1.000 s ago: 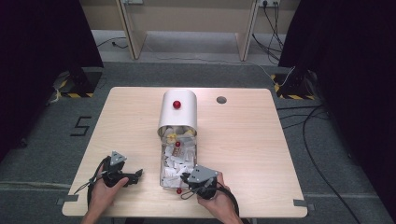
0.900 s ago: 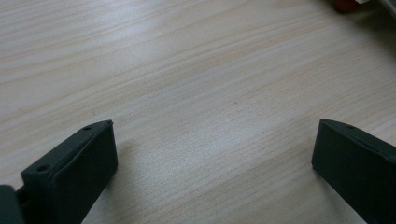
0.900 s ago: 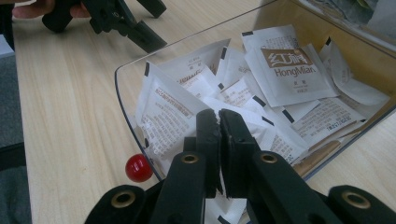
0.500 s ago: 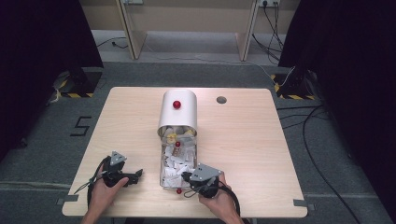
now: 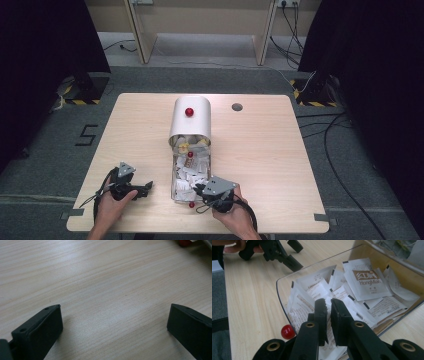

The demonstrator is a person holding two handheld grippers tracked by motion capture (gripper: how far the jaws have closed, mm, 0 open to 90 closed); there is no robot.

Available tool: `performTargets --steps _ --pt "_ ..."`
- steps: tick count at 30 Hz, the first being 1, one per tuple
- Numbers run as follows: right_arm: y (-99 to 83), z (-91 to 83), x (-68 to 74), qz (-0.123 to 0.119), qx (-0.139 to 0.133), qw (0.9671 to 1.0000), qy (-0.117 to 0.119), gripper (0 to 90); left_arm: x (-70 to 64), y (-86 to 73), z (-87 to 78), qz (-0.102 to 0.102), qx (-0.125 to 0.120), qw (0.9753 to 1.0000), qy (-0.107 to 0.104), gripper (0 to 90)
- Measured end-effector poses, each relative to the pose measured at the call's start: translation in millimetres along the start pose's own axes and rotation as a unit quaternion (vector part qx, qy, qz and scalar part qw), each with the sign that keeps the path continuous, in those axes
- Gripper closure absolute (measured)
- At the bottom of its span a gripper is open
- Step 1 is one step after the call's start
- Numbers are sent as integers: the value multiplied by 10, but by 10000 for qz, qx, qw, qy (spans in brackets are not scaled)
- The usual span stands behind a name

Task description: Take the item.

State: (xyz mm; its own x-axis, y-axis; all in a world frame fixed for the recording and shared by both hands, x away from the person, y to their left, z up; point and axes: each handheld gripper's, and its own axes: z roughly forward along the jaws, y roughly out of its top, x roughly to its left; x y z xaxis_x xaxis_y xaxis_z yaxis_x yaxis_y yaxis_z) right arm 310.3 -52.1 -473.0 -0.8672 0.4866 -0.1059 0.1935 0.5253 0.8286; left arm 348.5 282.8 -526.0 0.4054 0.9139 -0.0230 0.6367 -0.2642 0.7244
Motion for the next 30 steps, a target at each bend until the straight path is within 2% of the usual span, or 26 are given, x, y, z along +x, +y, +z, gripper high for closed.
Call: performTargets --steps 5,13,16,20,23,30 --pt "-1 45 27 -80 41 9999 63 791 0 0 0 0 -1 10000 1 0" --pt "59 69 100 -289 13 9993 219 792 0 0 0 0 -1 10000 1 0" --pt "73 68 111 -310 7 9992 235 788 0 0 0 3 0 10000 -1 0" --pt "81 71 108 -252 -38 9989 385 768 0 0 0 1 -1 10000 0 0" --pt "85 90 140 -391 11 9982 445 755 0 0 0 1 -2 10000 -1 0" --pt "112 127 153 -548 50 9972 511 789 0 0 0 1 -1 10000 -1 0"
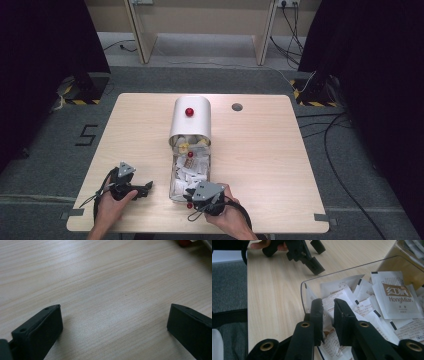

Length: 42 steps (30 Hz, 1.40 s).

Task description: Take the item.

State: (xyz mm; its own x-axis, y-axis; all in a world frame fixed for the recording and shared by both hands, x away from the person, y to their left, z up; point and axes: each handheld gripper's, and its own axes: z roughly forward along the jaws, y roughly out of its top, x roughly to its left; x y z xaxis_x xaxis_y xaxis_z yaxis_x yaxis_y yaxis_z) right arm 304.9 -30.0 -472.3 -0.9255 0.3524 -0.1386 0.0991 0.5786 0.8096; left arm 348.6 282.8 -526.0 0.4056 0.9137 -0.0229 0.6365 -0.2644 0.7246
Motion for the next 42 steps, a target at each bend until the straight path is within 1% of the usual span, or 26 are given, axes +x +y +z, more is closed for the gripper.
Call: performTargets --steps 1,6,7,9,12,13,15,17,22,23,24,25,28,32,37,40,42 --pt "8 3 -1 -91 14 10000 20 795 0 0 0 -1 -1 10000 0 0" --pt "25 -11 -26 -12 -107 9999 -21 761 0 0 0 1 1 10000 0 0" --pt "28 -10 -30 1 -129 9999 -4 753 0 0 0 1 0 10000 1 0" --pt "28 18 -40 63 -191 9997 128 742 0 0 0 0 0 10000 2 0" --pt "17 50 -27 51 -165 9997 190 744 0 0 0 0 0 10000 0 0" --pt "4 80 -12 6 -118 9997 201 758 0 0 0 -1 0 10000 0 0" --pt "0 86 -9 7 -110 9997 199 769 0 0 0 -1 -1 10000 2 0" --pt "-7 83 -22 -23 -107 9998 186 804 0 0 0 0 -1 10000 2 0" --pt "-28 49 -60 -145 -107 9998 104 893 0 0 0 1 0 10000 2 0" --pt "-28 28 -70 -123 -168 9997 93 900 0 0 0 0 0 10000 0 0" --pt "-28 28 -70 -123 -168 9997 93 900 0 0 0 0 0 10000 0 0" --pt "-21 -5 -87 -41 -245 9996 105 900 0 0 0 0 -1 10000 2 0" --pt "-9 -43 -105 -15 -323 9994 117 900 0 0 0 1 1 10000 0 0" --pt "11 -100 -124 4 -398 9992 64 900 0 0 0 2 1 10000 0 0" --pt "21 -167 -163 95 -527 9986 53 900 0 0 0 1 0 10000 0 0" --pt "23 -223 -207 180 -624 9979 4 900 0 0 0 0 0 10000 0 0" --pt "27 -274 -236 176 -667 9976 -91 900 0 0 0 1 0 10000 0 0"
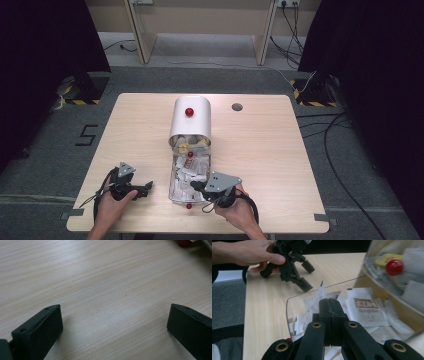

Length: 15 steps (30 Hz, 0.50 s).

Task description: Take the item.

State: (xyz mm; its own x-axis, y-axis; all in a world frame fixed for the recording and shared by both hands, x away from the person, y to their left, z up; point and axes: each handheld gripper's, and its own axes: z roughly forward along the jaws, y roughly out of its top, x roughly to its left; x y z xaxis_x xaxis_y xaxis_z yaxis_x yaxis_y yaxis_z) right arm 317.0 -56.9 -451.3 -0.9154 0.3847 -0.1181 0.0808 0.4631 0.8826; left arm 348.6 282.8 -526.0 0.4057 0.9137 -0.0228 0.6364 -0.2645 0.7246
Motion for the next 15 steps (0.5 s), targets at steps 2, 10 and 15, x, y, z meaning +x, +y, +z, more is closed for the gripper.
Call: performTargets --steps 2,10,15 --pt "17 -43 -20 -9 -47 10000 -65 900 0 0 0 0 1 10000 0 0" --pt "65 -237 -121 46 -233 9992 -334 900 0 0 0 3 1 10000 3 0" --pt "68 -358 -192 95 -302 9982 -499 900 0 0 0 1 1 10000 -1 0"
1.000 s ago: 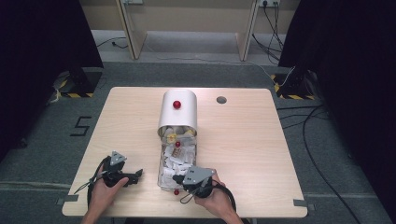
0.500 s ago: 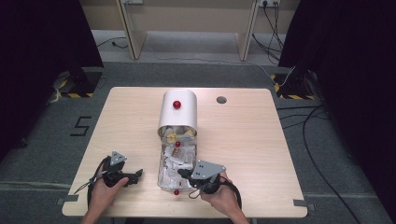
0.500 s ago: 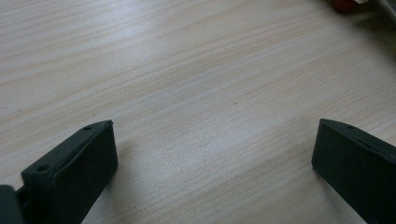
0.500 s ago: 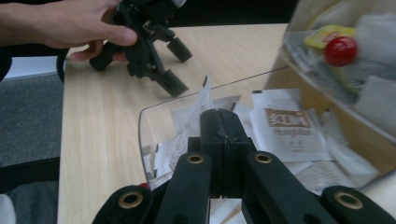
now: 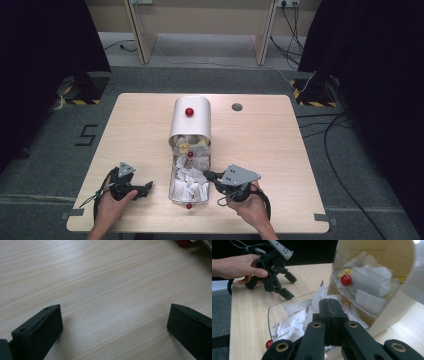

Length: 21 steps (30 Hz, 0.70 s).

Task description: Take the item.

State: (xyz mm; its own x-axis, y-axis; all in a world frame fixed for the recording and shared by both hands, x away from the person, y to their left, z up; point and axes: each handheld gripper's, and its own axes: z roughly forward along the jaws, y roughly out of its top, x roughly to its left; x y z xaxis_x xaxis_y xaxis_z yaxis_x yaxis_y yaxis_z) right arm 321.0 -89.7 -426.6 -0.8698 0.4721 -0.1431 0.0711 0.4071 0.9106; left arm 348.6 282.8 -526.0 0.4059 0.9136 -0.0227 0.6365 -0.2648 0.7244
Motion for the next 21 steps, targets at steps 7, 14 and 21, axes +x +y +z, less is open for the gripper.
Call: performTargets --steps 7,14,21 --pt "-28 -134 -103 105 -59 9997 -217 900 0 0 0 0 0 10000 0 0" --pt "-53 -203 -154 141 -80 9993 -333 900 0 0 0 0 -2 10000 0 0" --pt "-74 -290 -210 209 -107 9987 -457 900 0 0 0 2 -1 10000 -2 0"
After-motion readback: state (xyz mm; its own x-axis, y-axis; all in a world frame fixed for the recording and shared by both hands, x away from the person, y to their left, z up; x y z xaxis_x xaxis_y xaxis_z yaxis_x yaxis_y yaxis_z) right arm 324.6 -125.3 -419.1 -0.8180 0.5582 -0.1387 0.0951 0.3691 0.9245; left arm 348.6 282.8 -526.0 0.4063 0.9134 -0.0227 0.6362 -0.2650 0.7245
